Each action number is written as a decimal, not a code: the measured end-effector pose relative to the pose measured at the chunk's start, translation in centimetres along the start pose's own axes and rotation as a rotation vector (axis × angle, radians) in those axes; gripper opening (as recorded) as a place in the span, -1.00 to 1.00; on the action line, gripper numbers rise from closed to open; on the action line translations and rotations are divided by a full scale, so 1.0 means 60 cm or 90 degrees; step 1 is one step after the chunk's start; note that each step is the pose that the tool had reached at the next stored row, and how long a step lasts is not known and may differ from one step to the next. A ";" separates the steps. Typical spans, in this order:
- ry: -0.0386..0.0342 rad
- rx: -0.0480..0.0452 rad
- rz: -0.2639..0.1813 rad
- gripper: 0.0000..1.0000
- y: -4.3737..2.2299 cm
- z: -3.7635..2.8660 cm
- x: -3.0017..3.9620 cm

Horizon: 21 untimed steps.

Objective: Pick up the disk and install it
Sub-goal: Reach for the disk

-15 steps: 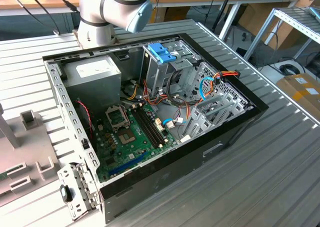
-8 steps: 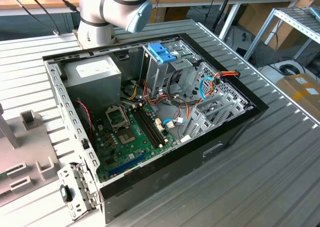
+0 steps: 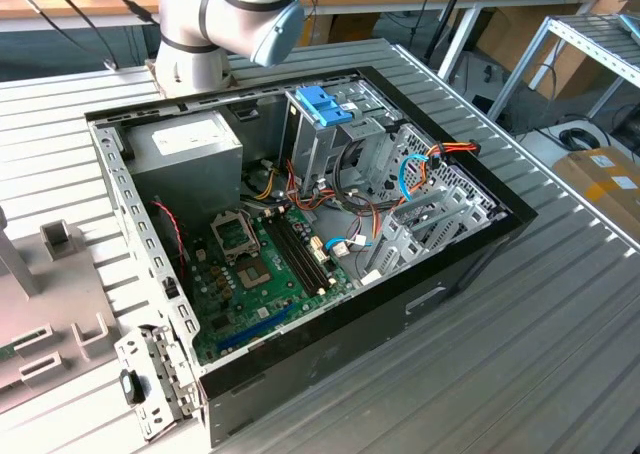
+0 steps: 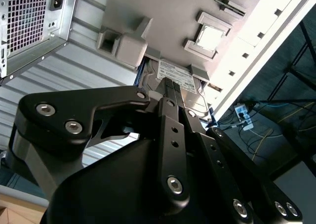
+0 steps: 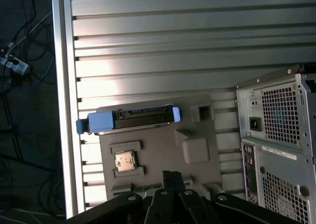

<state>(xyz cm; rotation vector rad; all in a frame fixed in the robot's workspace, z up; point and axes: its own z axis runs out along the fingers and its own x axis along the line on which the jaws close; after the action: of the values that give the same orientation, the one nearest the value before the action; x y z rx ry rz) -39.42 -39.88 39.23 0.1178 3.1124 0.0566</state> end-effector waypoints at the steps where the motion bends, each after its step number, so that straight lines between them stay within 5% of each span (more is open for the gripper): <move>1: 0.0000 0.0000 0.000 -0.80 0.000 0.000 0.003; 21: 0.0000 0.0000 0.000 -0.80 -0.002 -0.001 0.027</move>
<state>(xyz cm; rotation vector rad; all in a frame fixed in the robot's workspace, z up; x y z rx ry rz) -41.07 -39.88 39.23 0.1178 3.1124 0.0567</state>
